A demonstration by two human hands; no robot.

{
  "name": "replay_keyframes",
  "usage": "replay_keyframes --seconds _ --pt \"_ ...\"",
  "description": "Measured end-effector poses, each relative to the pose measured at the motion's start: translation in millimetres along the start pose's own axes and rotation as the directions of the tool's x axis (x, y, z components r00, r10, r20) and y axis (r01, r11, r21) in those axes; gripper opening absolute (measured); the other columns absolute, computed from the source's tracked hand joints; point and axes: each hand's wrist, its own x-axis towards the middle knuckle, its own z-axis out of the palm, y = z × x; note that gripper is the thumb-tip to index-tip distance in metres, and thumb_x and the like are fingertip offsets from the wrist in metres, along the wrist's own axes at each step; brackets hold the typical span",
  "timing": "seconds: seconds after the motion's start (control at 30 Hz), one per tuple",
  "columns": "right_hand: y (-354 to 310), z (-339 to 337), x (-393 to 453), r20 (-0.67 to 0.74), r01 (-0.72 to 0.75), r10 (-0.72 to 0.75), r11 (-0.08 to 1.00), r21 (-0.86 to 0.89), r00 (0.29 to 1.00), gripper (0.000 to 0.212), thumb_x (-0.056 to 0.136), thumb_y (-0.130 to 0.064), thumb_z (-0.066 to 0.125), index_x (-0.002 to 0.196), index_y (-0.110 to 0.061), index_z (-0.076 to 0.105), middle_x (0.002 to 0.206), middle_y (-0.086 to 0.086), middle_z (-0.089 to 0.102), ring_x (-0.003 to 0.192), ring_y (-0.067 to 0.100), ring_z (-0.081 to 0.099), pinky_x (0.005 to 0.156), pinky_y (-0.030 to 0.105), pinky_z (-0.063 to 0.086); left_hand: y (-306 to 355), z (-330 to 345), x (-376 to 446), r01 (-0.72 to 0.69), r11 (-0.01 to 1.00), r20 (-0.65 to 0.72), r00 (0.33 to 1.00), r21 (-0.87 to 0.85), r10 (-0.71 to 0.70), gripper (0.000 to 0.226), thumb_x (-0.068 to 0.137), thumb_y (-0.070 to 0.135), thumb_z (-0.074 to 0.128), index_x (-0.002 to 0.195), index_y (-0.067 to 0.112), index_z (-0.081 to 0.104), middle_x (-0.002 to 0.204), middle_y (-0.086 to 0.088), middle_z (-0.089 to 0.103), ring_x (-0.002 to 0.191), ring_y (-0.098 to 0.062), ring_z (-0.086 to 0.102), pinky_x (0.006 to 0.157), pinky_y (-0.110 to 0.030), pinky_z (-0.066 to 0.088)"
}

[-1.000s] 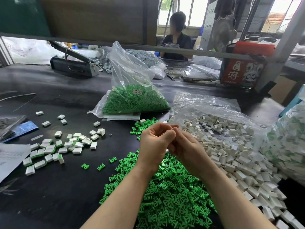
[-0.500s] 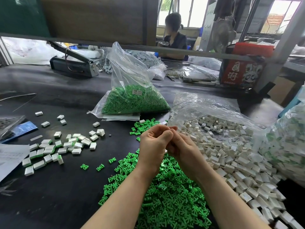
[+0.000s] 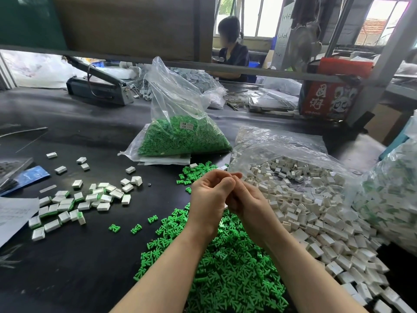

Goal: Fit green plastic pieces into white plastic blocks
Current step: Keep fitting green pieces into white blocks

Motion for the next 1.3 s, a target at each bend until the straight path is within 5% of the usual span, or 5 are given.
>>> replay_keyframes --seconds 0.23,0.6,0.73,1.17,1.3 --pt "-7.5 -1.4 0.9 0.026 -0.088 0.086 0.99 0.111 0.996 0.044 0.092 -0.049 0.043 0.078 -0.014 0.065 0.068 0.004 0.044 0.061 0.011 0.034 0.059 0.029 0.028 3.8 -5.3 1.6 -0.032 0.999 0.042 0.999 0.019 0.032 0.006 0.075 0.012 0.061 0.072 0.008 0.064 0.052 0.002 0.056 0.044 -0.012 0.049 0.043 -0.023 0.044" --pt "-14.2 -2.9 2.7 0.1 -0.136 0.109 0.937 0.322 0.989 0.034 0.093 -0.042 0.041 0.076 -0.016 0.054 0.064 -0.003 0.043 0.054 0.008 0.034 0.052 0.024 0.026 7.4 -11.1 3.9 -0.011 0.999 0.12 0.993 -0.041 0.016 0.014 0.074 0.022 0.072 0.08 0.012 0.079 0.072 -0.007 0.07 0.055 -0.016 0.061 0.053 -0.025 0.053" --pt "-13.9 -6.8 4.3 0.028 -0.139 0.137 0.982 0.128 0.99 0.038 0.102 -0.039 0.036 0.077 -0.015 0.053 0.061 -0.002 0.044 0.05 0.009 0.034 0.046 0.02 0.028 10.8 -15.0 5.2 0.04 0.999 0.056 0.998 0.006 -0.04 0.017 0.078 0.022 0.071 0.087 0.009 0.078 0.083 -0.009 0.074 0.076 -0.017 0.067 0.077 -0.033 0.056" --pt "-23.5 -35.9 6.5 -0.235 -0.238 0.174 0.929 -0.282 0.956 0.036 0.104 -0.025 0.043 0.074 -0.01 0.056 0.062 -0.002 0.052 0.045 0.0 0.046 0.044 0.013 0.038 36.3 -112.1 44.7 0.129 0.781 -0.443 0.762 -0.611 -0.472 0.023 0.101 0.016 0.052 0.081 0.005 0.057 0.049 -0.002 0.066 0.046 -0.007 0.066 0.051 -0.021 0.057" --pt "-19.1 -35.0 7.3 -0.223 -0.255 0.175 0.877 -0.407 0.959 0.033 0.101 -0.025 0.049 0.075 -0.01 0.061 0.065 0.002 0.054 0.054 0.011 0.044 0.051 0.022 0.038 33.0 -120.9 46.5 0.087 0.772 -0.494 0.722 -0.63 -0.485 0.026 0.105 0.011 0.042 0.083 0.004 0.054 0.054 -0.002 0.067 0.087 -0.008 0.07 0.075 -0.021 0.058"
